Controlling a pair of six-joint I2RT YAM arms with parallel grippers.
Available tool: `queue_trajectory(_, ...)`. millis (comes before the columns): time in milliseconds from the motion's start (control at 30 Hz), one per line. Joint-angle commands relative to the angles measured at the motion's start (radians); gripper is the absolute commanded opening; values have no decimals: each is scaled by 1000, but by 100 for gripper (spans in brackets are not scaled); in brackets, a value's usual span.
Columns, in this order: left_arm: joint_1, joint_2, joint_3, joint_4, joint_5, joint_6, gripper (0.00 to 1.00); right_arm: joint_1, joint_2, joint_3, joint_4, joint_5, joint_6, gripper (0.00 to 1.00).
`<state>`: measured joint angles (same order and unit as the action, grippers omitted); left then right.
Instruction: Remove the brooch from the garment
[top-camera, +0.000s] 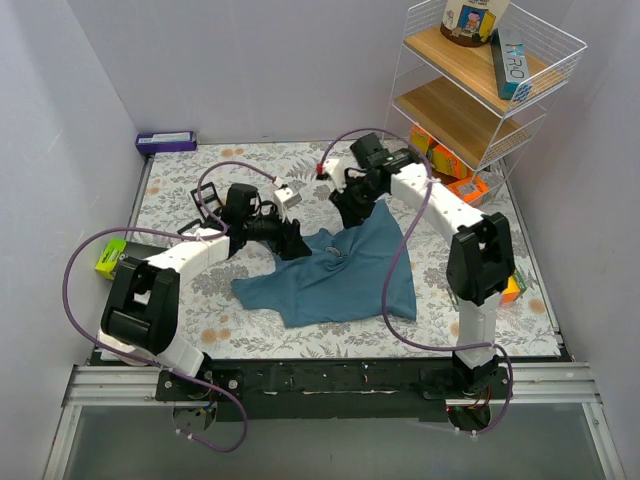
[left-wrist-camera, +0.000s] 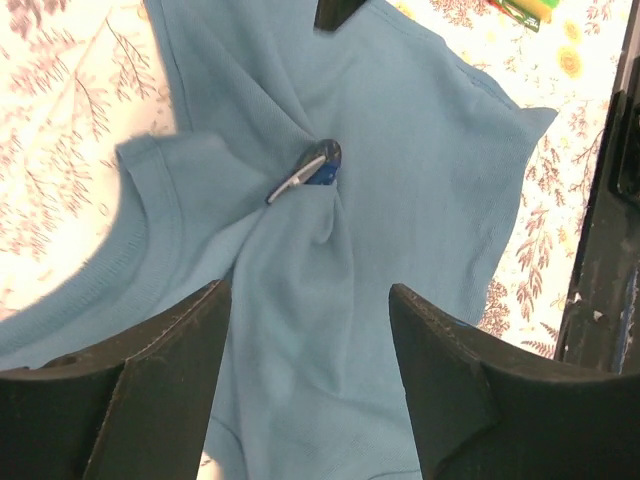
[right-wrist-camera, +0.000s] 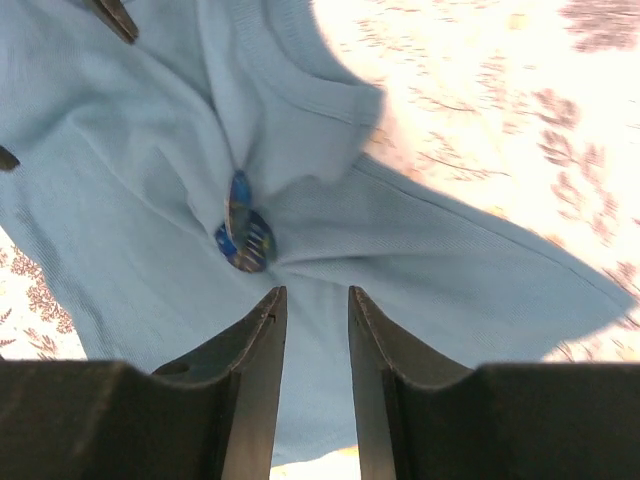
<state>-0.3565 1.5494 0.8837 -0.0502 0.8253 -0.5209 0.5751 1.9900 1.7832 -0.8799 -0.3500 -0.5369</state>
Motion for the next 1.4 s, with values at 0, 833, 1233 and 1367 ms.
queue_trajectory(0, -19, 26, 191, -246, -52, 229, 64, -109, -149, -60, 44, -60, 57, 39)
queue_trajectory(833, -452, 604, 1064, -1045, -661, 769, 49, -435, -539, -468, 140, 63, 219, 38)
queue_trajectory(1233, -455, 638, 1129, -1105, -693, 788, 48, -451, -571, -527, 156, 34, 235, 37)
queue_trajectory(1367, -455, 638, 1103, -1083, -673, 789, 45, -455, -557, -498, 148, 34, 235, 37)
